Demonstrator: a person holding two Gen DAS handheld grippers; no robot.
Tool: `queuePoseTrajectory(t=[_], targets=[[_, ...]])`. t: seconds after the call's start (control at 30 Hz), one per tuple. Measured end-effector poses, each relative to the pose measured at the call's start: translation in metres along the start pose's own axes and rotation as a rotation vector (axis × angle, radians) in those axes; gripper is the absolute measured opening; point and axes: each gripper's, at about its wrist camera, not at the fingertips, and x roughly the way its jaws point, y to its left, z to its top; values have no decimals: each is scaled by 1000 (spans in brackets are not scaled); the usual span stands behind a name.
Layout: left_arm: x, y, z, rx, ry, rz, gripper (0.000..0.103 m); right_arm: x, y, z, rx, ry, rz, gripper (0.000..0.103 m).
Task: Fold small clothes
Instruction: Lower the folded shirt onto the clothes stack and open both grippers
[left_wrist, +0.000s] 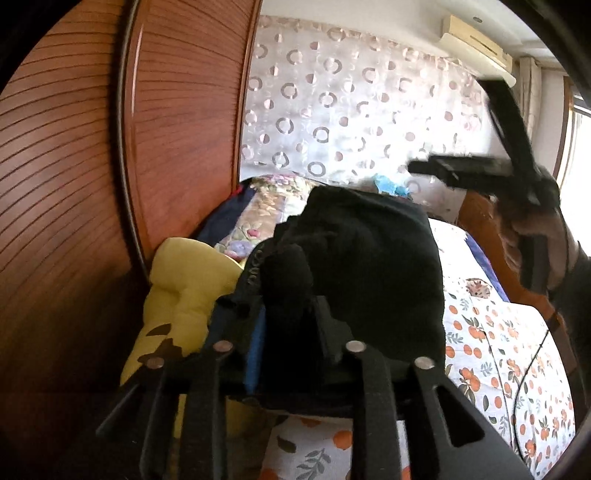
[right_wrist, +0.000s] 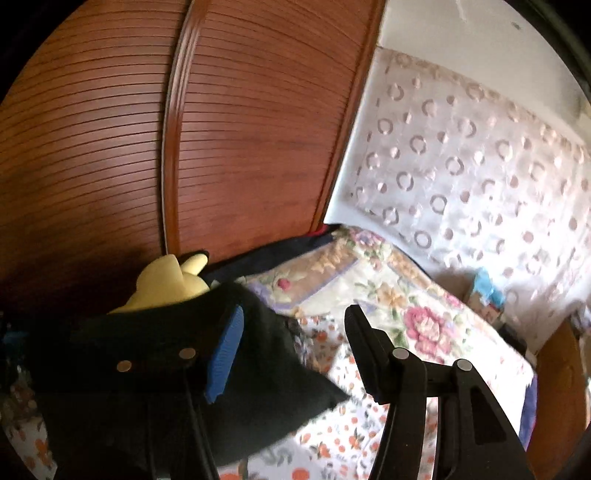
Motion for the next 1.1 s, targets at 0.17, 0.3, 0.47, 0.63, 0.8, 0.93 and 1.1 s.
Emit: queuePoseTrajectory(t=[0.17,0.3,0.47,0.63,0.8,0.93,1.1], targets=[[-23,-11,2,44,-55,-11,79,-43,27,-30,78,-3,18,61],[-45,-29,0,87,-93,-18,82,-109,44,-67,139,-11,25,70],[-67,-58,-5,139,-125,-64,83,-166,54,-104,195,-33,6,79],[-80,-87,-15,157,-121,-126,83,-224,59,-139,305,-61,-66,80],[-88,-122,-28,180,-100,-184,83,-279,71,-165,376,-94,-161,80],[-102,-153,-35,219,-104,-226,83,-322,88,-184,410,-115,-236,80],[-123,-181,-38,243,-128,-269,83,-372,117,-193,430,-168,-313,80]])
